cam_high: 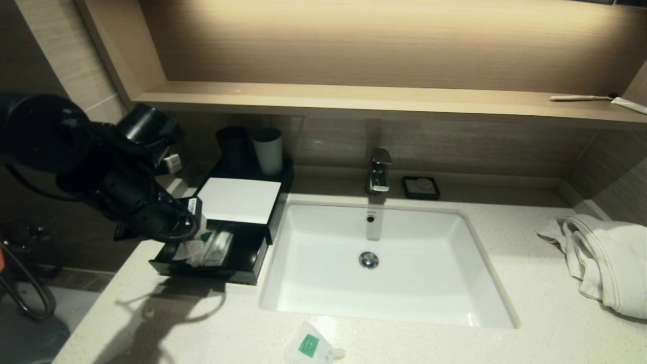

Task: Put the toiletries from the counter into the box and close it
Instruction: Place the bathroom toiletry into the drawer

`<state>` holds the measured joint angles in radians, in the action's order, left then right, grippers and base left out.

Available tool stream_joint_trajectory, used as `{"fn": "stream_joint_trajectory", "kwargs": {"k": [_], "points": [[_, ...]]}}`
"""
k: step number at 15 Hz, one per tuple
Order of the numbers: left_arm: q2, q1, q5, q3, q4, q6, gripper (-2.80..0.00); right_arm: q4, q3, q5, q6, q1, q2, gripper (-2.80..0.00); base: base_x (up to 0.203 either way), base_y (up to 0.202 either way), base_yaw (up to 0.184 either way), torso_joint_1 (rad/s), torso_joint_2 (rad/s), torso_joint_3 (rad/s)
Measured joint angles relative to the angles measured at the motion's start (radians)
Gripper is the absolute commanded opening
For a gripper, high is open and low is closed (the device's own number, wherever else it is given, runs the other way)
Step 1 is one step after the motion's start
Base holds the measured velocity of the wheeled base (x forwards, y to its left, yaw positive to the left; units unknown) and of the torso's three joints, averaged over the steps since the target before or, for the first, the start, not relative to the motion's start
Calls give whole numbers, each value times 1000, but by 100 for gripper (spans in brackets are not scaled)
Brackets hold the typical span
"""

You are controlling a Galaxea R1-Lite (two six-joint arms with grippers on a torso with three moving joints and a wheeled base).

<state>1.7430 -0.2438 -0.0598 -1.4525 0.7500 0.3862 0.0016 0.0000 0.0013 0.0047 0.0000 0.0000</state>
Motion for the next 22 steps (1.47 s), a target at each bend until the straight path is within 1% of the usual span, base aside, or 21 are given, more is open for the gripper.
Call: {"fn": "stream_joint_trajectory", "kwargs": {"k": [1, 4, 7, 10, 16, 22], "points": [[23, 2, -5, -23, 0, 20, -280, 0, 0, 0, 0, 0, 0, -280, 0, 0, 0, 0, 0, 0], [92, 11, -45, -57, -8, 38, -280, 0, 0, 0, 0, 0, 0, -280, 0, 0, 0, 0, 0, 0], [135, 14, -52, -71, -10, 66, -280, 0, 0, 0, 0, 0, 0, -280, 0, 0, 0, 0, 0, 0], [167, 14, -53, -87, -10, 60, -280, 0, 0, 0, 0, 0, 0, -280, 0, 0, 0, 0, 0, 0], [243, 8, -51, -162, -1, 55, -280, 0, 0, 0, 0, 0, 0, -280, 0, 0, 0, 0, 0, 0], [285, -21, -51, -172, 2, 51, -280, 0, 0, 0, 0, 0, 0, -280, 0, 0, 0, 0, 0, 0]]}}
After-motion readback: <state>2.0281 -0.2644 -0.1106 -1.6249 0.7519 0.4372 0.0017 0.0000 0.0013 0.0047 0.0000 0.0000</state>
